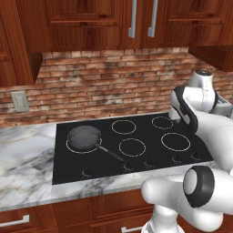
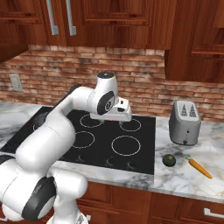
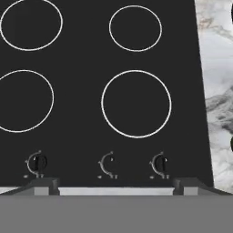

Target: Put the squash and carrot in the pan. Then turn on the front left burner and set the heat to medium.

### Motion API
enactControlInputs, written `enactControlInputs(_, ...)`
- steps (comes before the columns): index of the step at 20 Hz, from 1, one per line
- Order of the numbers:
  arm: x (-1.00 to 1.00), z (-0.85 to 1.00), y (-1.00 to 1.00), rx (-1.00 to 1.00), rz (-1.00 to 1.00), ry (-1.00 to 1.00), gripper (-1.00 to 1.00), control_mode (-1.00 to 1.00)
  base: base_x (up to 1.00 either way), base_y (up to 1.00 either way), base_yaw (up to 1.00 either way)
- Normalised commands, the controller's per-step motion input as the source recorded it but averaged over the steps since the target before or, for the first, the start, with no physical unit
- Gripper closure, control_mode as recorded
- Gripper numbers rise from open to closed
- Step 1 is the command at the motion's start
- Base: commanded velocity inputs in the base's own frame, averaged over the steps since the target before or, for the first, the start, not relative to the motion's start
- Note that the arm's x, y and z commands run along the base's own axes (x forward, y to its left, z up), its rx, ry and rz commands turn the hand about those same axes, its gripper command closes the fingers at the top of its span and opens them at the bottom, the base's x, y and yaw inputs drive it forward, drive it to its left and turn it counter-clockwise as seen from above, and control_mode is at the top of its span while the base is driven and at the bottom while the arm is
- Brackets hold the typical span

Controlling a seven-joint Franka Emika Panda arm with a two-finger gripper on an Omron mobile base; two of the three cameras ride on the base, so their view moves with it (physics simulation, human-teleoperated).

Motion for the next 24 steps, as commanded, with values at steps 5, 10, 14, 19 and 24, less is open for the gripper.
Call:
enactControlInputs(5, 0.14, 0.00, -1.00, -0.04, 0.00, 0.20, -1.00, -1.00, 0.00, 0.00, 0.00)
enactControlInputs(10, -0.10, 0.00, -0.88, 0.00, 0.00, 0.25, -1.00, -1.00, 0.00, 0.00, 0.00)
enactControlInputs(14, -0.45, -0.27, -0.46, 0.00, 0.00, 0.04, -1.00, -1.00, 0.00, 0.00, 0.00)
enactControlInputs(19, -0.50, -0.60, -0.12, 0.00, 0.00, -0.07, -1.00, -1.00, 0.00, 0.00, 0.00)
enactControlInputs(24, -0.17, -0.62, -0.07, 0.00, 0.00, -0.22, -1.00, -1.00, 0.00, 0.00, 0.00)
